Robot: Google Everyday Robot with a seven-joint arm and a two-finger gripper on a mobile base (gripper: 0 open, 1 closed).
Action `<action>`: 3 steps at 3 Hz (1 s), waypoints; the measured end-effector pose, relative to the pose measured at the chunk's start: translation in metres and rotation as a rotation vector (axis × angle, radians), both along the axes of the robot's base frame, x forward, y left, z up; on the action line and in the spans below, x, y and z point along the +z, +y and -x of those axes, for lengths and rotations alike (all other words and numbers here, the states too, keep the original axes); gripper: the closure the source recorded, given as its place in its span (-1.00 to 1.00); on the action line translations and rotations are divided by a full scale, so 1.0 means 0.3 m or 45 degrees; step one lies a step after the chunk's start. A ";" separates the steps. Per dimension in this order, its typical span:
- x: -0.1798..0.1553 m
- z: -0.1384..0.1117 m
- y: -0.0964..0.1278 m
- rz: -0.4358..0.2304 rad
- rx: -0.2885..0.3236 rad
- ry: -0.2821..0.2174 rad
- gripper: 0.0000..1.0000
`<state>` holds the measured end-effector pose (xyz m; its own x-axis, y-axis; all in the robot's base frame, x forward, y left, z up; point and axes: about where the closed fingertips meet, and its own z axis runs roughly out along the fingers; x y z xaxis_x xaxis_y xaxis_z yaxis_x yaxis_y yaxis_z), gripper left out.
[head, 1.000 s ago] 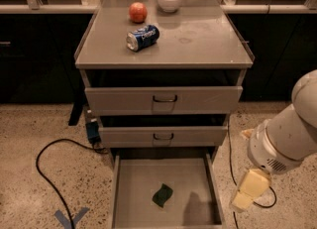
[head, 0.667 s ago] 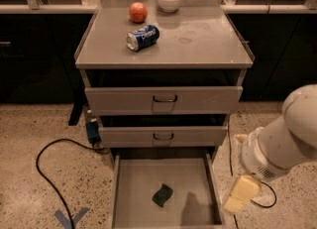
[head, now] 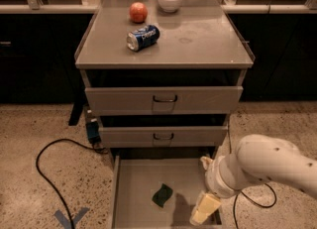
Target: Pick sponge from bottom drawer and place on counter
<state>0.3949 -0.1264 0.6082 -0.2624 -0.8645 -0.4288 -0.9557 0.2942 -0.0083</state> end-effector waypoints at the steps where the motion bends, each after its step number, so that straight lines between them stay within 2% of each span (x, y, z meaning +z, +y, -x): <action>1: -0.251 -0.148 0.028 0.006 -0.039 -0.027 -1.00; 2: -0.469 -0.305 0.024 0.003 -0.101 -0.022 -1.00; 3: -0.467 -0.305 0.024 0.003 -0.101 -0.023 -1.00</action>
Offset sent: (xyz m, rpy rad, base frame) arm 0.1612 0.0014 -0.1934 -0.0052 -0.0577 -0.1449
